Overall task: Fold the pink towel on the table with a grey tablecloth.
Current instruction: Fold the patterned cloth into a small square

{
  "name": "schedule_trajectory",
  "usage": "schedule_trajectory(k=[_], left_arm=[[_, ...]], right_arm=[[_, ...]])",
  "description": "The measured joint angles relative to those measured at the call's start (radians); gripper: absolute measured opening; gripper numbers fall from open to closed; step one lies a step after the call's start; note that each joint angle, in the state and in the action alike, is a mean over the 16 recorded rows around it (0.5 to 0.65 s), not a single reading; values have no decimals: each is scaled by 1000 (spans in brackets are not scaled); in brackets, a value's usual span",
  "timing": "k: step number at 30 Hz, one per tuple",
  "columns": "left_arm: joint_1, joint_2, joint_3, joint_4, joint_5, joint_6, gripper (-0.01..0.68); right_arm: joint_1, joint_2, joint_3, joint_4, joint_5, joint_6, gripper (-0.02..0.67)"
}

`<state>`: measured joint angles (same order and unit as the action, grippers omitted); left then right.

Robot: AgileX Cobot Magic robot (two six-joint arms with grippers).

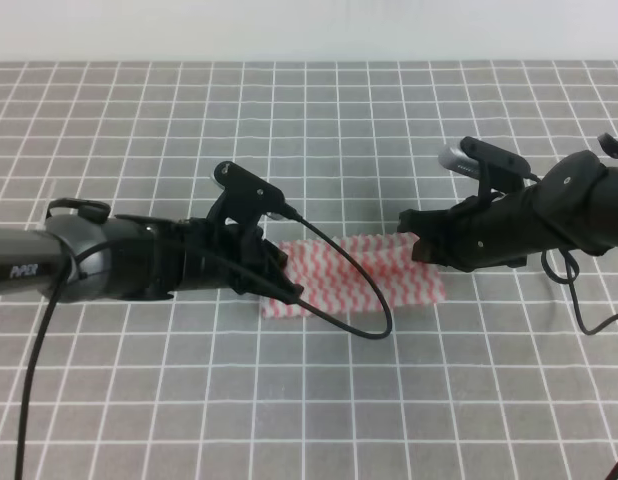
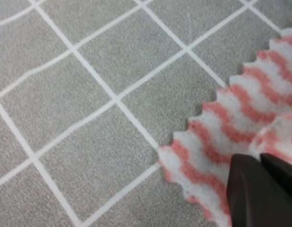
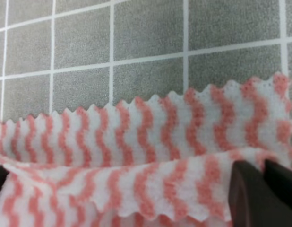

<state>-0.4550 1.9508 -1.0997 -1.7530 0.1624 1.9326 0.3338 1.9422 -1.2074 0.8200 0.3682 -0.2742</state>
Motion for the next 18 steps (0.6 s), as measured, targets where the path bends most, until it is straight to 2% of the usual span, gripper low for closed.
schedule_trajectory(k=[18], left_arm=[[0, 11, -4, 7, 0, 0, -4]], right_arm=[[1, 5, -1, -1, -4, 1, -13]])
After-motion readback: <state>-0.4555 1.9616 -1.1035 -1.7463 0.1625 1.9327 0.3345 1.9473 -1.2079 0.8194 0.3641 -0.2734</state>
